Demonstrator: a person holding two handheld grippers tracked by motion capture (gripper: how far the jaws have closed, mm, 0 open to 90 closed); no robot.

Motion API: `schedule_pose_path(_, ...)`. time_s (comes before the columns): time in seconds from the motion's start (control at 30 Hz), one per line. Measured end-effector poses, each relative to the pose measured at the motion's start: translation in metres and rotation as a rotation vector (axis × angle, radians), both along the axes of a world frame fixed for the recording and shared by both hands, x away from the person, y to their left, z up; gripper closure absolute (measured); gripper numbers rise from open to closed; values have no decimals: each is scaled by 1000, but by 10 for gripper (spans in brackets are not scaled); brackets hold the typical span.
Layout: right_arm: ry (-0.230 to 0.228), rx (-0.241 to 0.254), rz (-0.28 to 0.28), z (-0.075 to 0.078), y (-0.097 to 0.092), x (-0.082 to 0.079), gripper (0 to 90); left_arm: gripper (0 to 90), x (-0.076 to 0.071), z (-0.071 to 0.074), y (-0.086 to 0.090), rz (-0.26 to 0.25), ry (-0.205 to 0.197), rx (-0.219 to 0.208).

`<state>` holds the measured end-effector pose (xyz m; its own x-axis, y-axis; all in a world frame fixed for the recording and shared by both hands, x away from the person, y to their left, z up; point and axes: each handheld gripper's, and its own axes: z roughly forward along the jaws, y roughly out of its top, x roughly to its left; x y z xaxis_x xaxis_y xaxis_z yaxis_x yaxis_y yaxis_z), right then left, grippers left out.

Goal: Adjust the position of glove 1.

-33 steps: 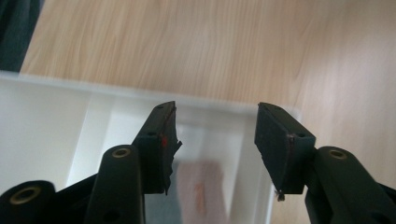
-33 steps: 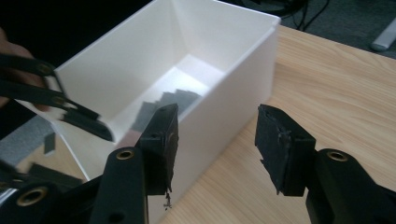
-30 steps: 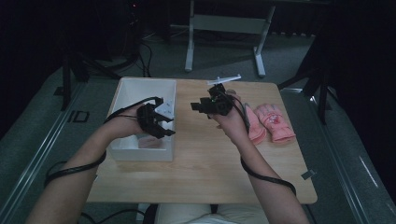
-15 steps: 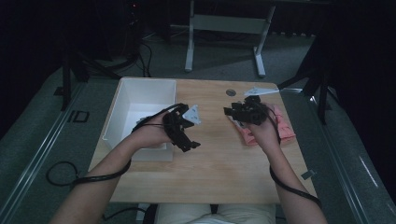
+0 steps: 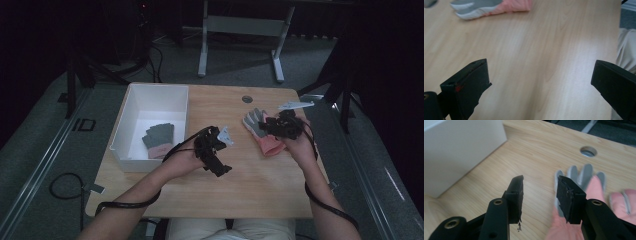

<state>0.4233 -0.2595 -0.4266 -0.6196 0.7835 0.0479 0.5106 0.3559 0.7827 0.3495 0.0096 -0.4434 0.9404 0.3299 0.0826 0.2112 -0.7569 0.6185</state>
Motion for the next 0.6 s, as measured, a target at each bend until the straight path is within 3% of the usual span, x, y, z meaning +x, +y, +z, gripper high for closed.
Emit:
schedule_pose_path(0.1, 2, -6, -16, -3, -7, 1, 563, 15, -4, -9, -2, 4, 9, 3)
schedule_pose_path(0.13, 0, -57, -53, -9, -15, 4, 558, 15, -6, -17, -2, 22, 19, -7)
schedule_pose_path(0.2, -1, -80, -57, -14, -19, 6, 550, 15, -8, -25, -1, 41, 36, -13)
schedule_pose_path(0.3, 0, -83, -55, -16, -20, 8, 545, 15, -10, -31, -1, 50, 46, -9)
schedule_pose_path(0.33, 0, -93, -58, -20, -23, 9, 551, 15, -16, -44, -1, 73, 42, 6)
schedule_pose_path(0.4, 16, -99, -58, -28, -27, 13, 569, 11, -22, -54, 0, 78, 42, 5)
schedule_pose_path(0.47, 17, -107, -53, -31, -27, 14, 569, 11, -25, -60, 1, 86, 43, -1)
schedule_pose_path(0.5, 22, -117, -45, -36, -26, 20, 579, 11, -30, -72, 5, 103, 47, -18)
schedule_pose_path(0.57, 24, -119, -30, -39, -25, 25, 588, 11, -35, -81, 10, 120, 48, -42)
schedule_pose_path(0.6, 24, -119, -30, -39, -25, 25, 588, 11, -35, -81, 10, 120, 48, -42)
